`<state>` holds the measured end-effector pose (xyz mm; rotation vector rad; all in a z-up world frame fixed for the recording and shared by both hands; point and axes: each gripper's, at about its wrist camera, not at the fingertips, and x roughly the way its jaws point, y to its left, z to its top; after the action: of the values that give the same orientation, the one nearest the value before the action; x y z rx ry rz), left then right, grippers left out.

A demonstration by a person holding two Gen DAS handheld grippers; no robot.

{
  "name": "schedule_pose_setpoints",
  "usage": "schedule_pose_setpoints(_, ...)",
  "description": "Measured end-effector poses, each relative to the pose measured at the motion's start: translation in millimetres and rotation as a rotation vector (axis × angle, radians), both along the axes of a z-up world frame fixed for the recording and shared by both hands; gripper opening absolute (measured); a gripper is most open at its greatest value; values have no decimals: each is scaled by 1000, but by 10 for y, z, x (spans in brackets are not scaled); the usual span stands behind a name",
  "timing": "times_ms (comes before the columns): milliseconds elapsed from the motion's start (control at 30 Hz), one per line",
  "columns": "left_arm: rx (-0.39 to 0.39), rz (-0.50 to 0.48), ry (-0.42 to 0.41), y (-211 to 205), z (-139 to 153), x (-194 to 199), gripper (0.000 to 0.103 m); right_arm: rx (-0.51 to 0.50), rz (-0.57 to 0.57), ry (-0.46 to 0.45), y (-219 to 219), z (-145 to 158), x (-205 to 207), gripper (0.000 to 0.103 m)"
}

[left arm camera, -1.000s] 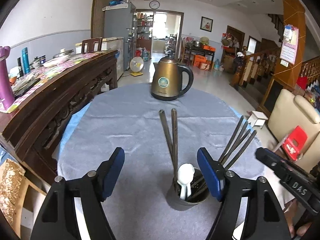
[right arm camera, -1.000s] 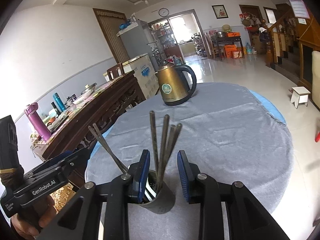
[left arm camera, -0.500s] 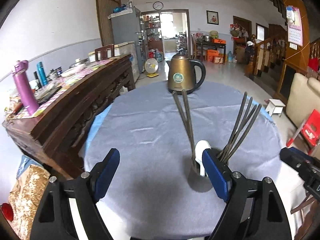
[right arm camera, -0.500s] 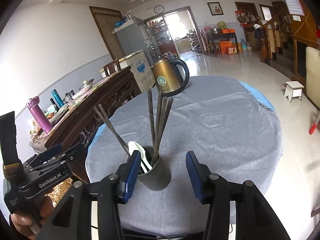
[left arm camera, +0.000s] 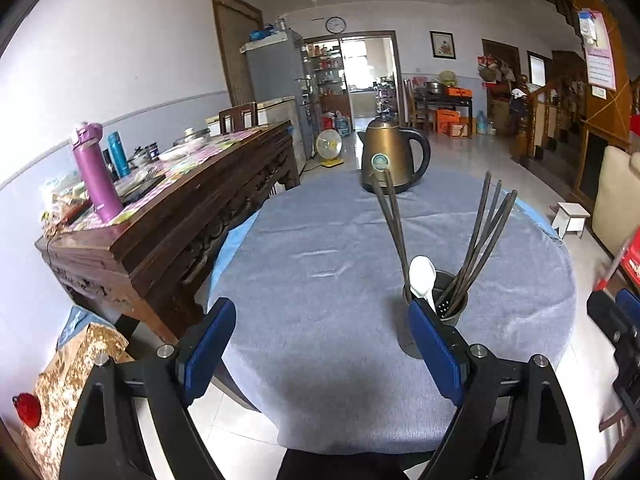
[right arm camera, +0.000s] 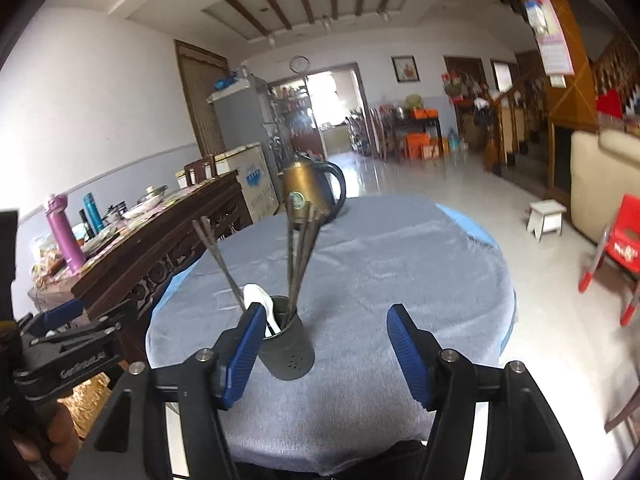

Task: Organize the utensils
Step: 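Withdraw both open tools up and away from the mesh cup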

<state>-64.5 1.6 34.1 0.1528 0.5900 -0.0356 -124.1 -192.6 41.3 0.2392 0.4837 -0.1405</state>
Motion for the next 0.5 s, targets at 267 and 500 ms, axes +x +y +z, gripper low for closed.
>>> schedule_pose_setpoints(267, -4, 19, 32, 59, -123, 37, 88, -48, 46, 44, 208, -124, 91, 68)
schedule_pose_setpoints(500, -11, 24, 44, 101, -164, 68, 88, -41, 60, 86, 222, -214, 187, 69)
